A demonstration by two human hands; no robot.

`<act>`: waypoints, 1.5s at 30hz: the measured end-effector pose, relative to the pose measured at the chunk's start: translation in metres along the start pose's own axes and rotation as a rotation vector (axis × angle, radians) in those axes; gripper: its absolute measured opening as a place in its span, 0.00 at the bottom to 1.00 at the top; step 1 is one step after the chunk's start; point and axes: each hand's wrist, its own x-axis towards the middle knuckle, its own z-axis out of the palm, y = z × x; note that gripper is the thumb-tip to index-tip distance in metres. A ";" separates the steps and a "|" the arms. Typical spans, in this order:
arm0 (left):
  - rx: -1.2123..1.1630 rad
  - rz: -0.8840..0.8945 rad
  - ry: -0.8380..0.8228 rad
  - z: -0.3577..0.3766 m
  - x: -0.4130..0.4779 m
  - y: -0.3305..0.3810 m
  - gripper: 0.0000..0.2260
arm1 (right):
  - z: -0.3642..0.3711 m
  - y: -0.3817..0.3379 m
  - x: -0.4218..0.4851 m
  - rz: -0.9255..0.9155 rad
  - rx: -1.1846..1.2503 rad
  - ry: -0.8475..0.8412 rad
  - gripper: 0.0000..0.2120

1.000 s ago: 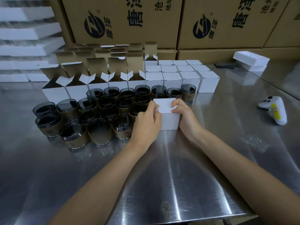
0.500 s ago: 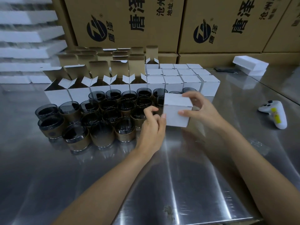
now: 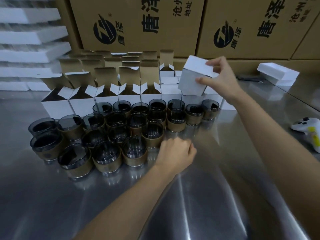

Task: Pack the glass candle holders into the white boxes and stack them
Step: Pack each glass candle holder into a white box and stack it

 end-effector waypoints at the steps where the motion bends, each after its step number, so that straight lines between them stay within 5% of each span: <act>1: 0.016 -0.001 0.002 0.000 0.002 0.000 0.14 | 0.007 0.003 0.014 -0.033 -0.056 0.001 0.26; 7: 0.021 -0.014 -0.023 0.001 0.015 -0.002 0.12 | 0.051 0.024 0.081 -0.200 -0.392 -0.121 0.37; 15: -0.006 0.006 -0.044 0.005 0.018 -0.006 0.12 | 0.092 0.041 0.129 -0.163 -0.331 -0.060 0.37; 45: -0.055 0.024 -0.024 0.005 0.021 -0.007 0.11 | 0.115 0.069 0.164 -0.201 -0.394 -0.310 0.21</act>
